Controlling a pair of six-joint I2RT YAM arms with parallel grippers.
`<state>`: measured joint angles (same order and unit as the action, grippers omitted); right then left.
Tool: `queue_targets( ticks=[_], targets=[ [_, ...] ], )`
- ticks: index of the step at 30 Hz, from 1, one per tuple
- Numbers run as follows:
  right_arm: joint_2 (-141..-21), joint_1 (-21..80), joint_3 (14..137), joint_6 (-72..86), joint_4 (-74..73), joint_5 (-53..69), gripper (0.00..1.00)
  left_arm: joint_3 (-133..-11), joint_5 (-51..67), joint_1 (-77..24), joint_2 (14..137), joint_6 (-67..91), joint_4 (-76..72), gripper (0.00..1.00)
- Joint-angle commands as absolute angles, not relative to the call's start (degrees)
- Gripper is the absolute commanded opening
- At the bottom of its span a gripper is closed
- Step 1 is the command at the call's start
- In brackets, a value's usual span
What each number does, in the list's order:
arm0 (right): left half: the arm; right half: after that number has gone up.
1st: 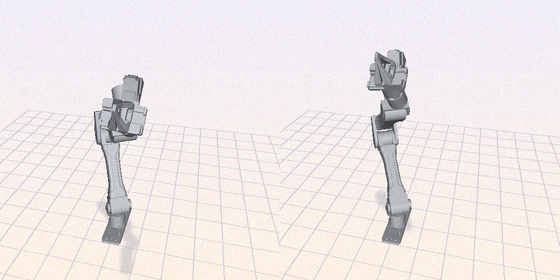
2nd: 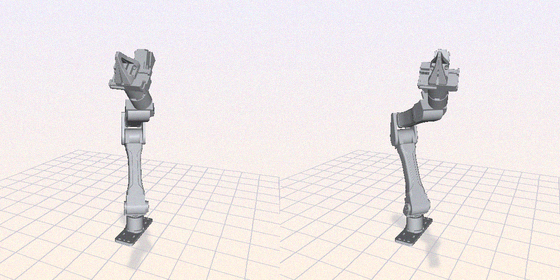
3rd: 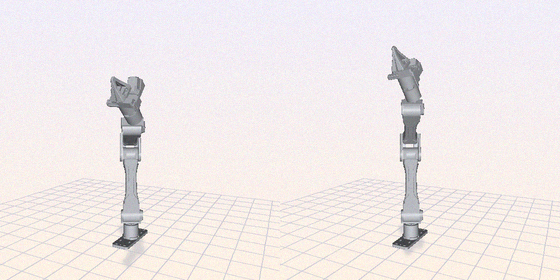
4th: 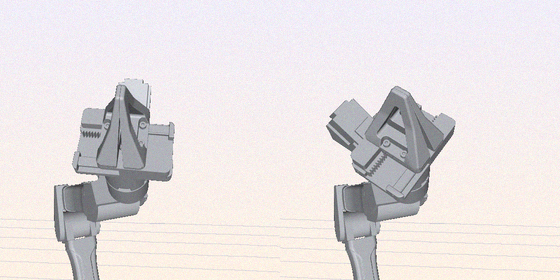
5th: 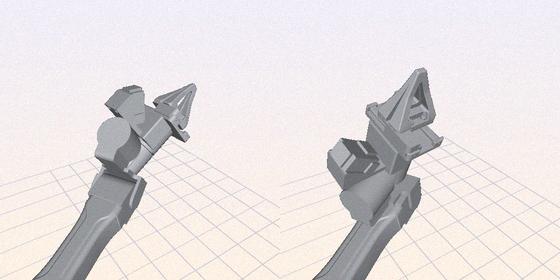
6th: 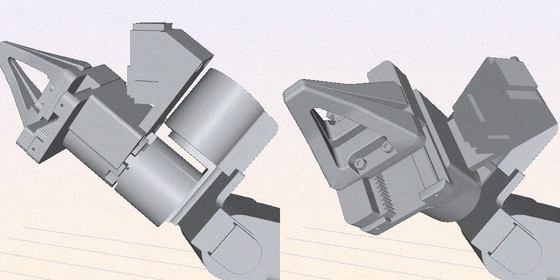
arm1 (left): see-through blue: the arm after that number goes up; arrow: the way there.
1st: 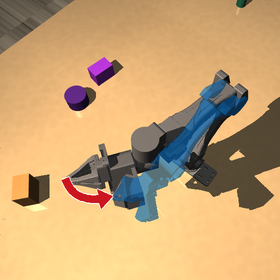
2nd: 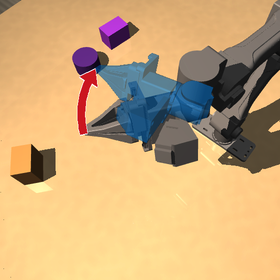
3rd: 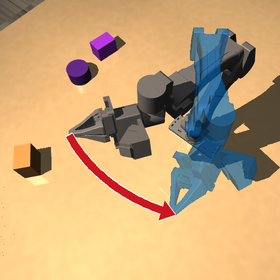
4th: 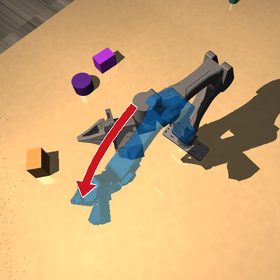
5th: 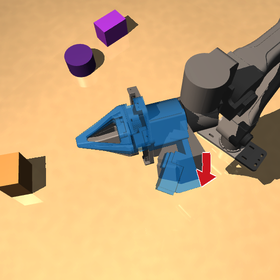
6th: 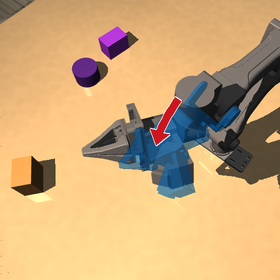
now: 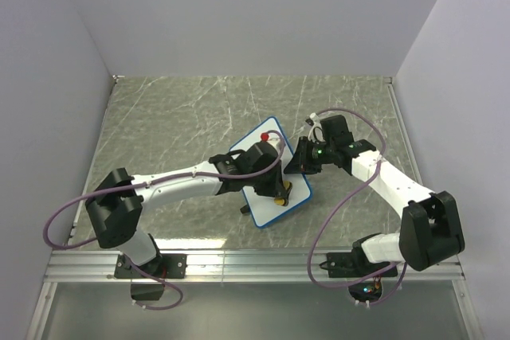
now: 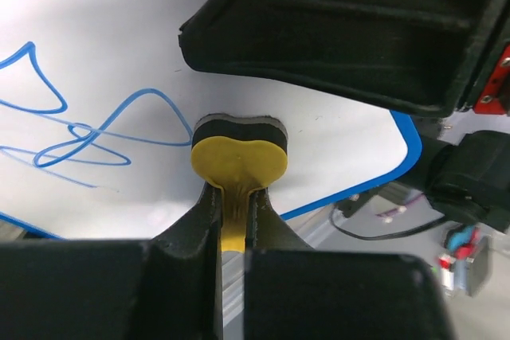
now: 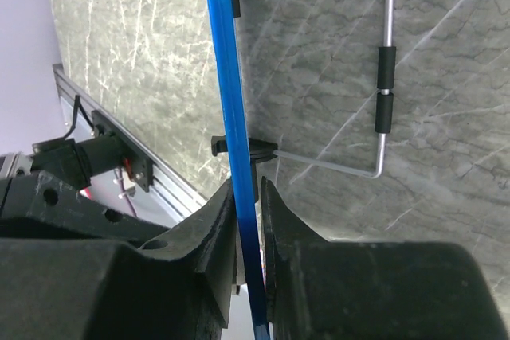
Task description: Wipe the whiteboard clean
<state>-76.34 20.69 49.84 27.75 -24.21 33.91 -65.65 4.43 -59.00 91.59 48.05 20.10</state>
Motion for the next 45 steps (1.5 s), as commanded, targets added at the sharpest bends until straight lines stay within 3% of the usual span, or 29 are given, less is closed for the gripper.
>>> queue_targets(
  ticks=[1,10,22,30,37,40,45],
  targets=[
    [-77.5,21.4,51.3,26.9,-30.1,31.0,0.00,-60.4,3.2,-54.8,93.3,50.2,10.4,0.00],
    [-77.8,21.9,52.0,27.6,-30.7,31.0,0.00,-47.1,1.1,-48.3,91.9,51.9,8.7,0.00],
    [-77.4,22.1,53.9,28.8,-30.9,30.9,0.00,-35.2,0.2,-47.7,87.4,56.2,8.5,0.00],
    [-77.2,22.1,54.0,28.9,-31.1,31.3,0.00,-38.7,-0.5,-50.4,88.9,54.7,7.3,0.00],
    [-78.0,22.2,54.0,29.7,-30.2,31.9,0.00,-56.8,3.9,-66.8,94.3,44.8,6.6,0.00],
    [-78.4,22.2,54.1,30.1,-29.7,32.5,0.00,-60.4,3.3,-69.4,96.9,44.6,8.3,0.00],
    [-78.0,22.5,54.1,30.1,-29.8,32.8,0.00,-56.6,1.0,-68.8,94.1,47.3,6.7,0.00]
  ],
)
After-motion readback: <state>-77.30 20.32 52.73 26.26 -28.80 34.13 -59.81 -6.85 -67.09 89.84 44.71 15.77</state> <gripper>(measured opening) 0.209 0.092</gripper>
